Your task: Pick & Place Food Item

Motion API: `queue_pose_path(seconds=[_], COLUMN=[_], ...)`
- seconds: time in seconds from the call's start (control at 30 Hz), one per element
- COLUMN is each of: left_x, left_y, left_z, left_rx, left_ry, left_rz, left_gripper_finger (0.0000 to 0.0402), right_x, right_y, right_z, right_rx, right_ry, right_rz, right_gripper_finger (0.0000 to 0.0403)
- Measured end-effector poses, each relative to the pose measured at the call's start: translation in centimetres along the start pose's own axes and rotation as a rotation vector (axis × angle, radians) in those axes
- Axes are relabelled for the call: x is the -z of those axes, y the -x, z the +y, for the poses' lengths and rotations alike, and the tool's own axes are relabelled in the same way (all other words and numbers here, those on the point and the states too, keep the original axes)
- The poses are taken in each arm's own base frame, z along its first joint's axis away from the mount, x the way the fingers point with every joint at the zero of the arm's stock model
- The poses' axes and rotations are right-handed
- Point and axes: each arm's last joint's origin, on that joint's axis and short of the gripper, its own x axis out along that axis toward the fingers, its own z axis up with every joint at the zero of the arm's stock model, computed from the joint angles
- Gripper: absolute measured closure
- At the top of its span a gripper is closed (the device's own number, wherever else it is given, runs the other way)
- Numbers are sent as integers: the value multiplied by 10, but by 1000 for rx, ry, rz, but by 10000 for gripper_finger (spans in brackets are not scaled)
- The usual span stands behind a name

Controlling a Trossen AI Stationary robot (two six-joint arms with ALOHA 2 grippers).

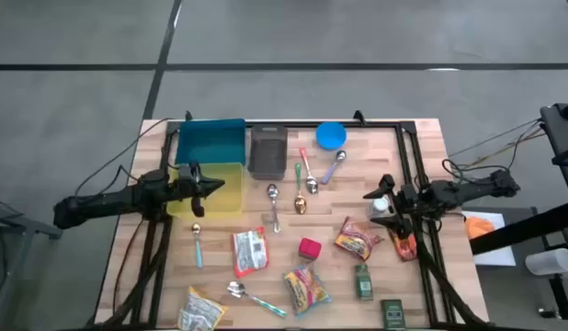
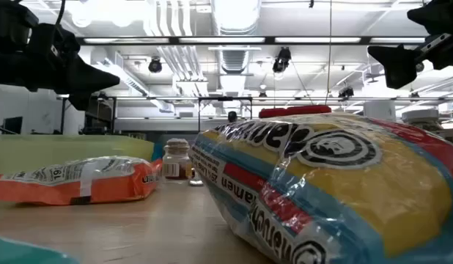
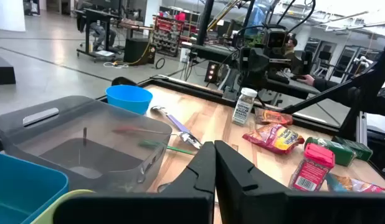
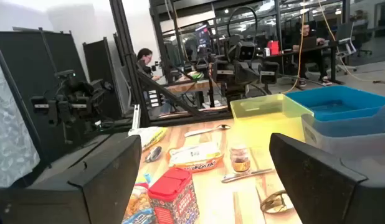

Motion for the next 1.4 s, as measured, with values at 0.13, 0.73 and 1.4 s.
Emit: queue_pose_path(seconds=[0.13,0.73,1.4], left_x=[0,0,0], left_y=[0,0,0], left_z=[0,0,0], left_rx=[0,0,-1], left_ry=[0,0,0], left_rz=[0,0,0], left_gripper_finger=[399,399,399], right_x=[0,0,0], right_y=[0,0,0], right_z=[0,0,0], right_rx=[0,0,-1], right_ry=[0,35,-128], right_rz=[0,0,0], right_gripper_finger=[52,52,52])
